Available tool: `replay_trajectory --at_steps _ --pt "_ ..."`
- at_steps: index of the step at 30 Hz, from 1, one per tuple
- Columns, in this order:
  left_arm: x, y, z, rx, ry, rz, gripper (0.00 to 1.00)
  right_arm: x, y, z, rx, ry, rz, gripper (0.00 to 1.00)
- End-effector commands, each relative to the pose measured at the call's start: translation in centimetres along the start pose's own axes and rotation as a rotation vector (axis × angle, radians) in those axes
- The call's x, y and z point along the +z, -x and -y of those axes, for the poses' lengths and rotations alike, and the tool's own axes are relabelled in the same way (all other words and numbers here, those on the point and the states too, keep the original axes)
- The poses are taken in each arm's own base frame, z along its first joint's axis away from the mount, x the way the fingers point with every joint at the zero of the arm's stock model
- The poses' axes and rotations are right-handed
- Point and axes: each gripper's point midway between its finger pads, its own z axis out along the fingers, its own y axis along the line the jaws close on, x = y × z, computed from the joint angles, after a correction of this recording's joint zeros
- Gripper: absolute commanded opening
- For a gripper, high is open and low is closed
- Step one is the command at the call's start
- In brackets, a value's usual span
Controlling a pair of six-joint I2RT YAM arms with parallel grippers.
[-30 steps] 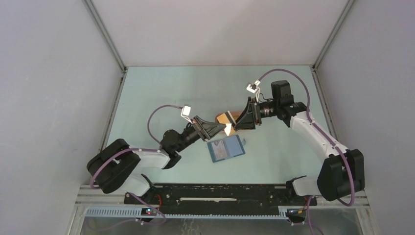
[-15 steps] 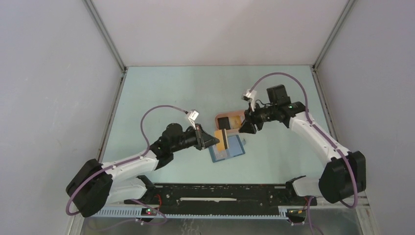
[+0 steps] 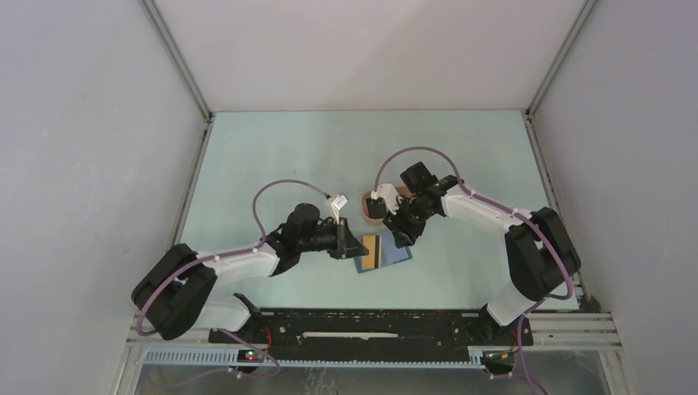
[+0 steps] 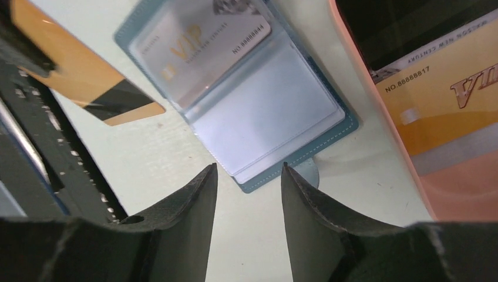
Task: Put the credit cards into the card holder
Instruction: Insert the credit card into the card holder.
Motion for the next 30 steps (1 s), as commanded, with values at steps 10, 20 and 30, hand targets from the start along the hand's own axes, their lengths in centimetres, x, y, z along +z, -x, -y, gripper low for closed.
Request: replay_trajectory --at_steps 10,20,30 --pt "1.5 -0.6 -1.1 -0.016 -0.086 -0.068 0.0 1.2 -1.7 3.7 0.016 -0.122 -0.11 0.56" --pt "1.8 -1.1 -2.1 -0.094 -0.084 -0.116 0.0 2.3 -2.7 3.6 0.045 -0.085 -0.149 0.56" --pt "1.3 -1.3 -2.2 -0.158 -0.072 -0.137 0.0 3.5 -2.9 1.9 0.043 0.003 -0.167 0.56"
